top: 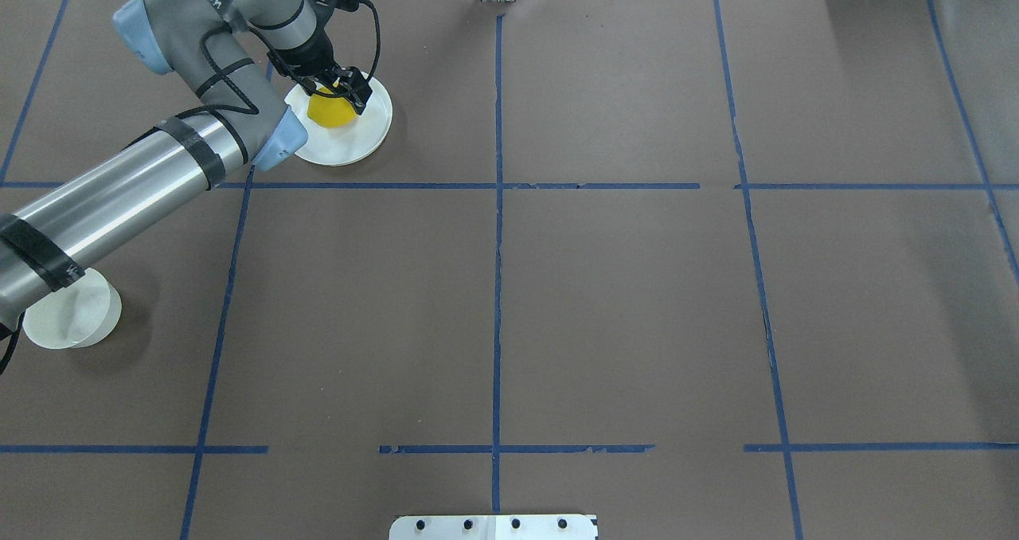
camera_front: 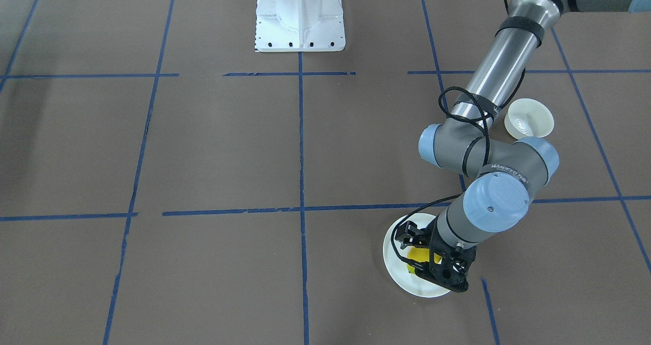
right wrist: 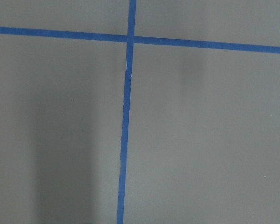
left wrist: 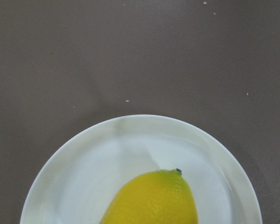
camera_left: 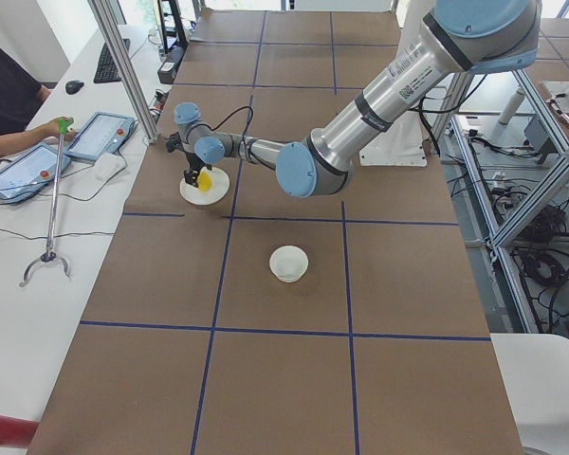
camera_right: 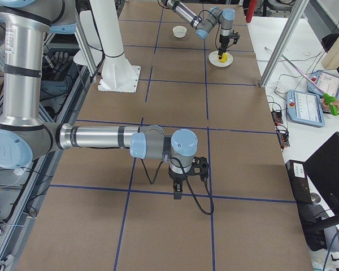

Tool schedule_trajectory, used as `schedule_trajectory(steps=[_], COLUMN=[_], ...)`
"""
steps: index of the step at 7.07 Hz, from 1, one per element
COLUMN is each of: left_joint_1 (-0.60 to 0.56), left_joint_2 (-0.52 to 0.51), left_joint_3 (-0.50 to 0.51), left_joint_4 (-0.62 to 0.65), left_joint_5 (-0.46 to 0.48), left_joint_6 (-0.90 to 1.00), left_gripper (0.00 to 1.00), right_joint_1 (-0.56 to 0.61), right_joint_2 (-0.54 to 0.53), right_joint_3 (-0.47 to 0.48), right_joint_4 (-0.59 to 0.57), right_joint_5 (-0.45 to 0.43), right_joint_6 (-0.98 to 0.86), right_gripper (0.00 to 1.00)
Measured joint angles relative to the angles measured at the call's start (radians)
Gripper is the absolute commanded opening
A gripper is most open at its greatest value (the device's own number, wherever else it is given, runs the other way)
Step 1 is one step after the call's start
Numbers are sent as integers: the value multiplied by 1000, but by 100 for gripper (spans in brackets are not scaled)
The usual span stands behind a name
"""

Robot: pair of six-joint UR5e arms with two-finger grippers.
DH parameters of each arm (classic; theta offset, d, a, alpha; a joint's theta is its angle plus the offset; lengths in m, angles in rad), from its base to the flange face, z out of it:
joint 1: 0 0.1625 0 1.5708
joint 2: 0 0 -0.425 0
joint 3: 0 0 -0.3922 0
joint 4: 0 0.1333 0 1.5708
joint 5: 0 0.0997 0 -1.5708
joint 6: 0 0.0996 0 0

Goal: Move lemon from plate to bowl
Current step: 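Lower the left gripper around the lemon and close its fingers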

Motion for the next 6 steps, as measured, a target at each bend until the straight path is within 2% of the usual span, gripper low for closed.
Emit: schedule_trajectory(steps=[1, 3, 6], left_joint_1=[1, 3, 11], left_joint_2=[0, -1, -2], left_joint_3=[13, 41, 52], left_joint_4=[-18, -53, -70], left_joint_5=[1, 3, 6], left_joint_6=[-1, -9, -30], left_gripper=[100, 93, 92], right_joint_1=[0, 0, 0], right_joint_2=[0, 0, 0], right_joint_3=[0, 0, 0], right_joint_4=[0, 0, 0], right_joint_5=[0, 0, 0], right_joint_6=[0, 0, 0], right_gripper=[100, 100, 100])
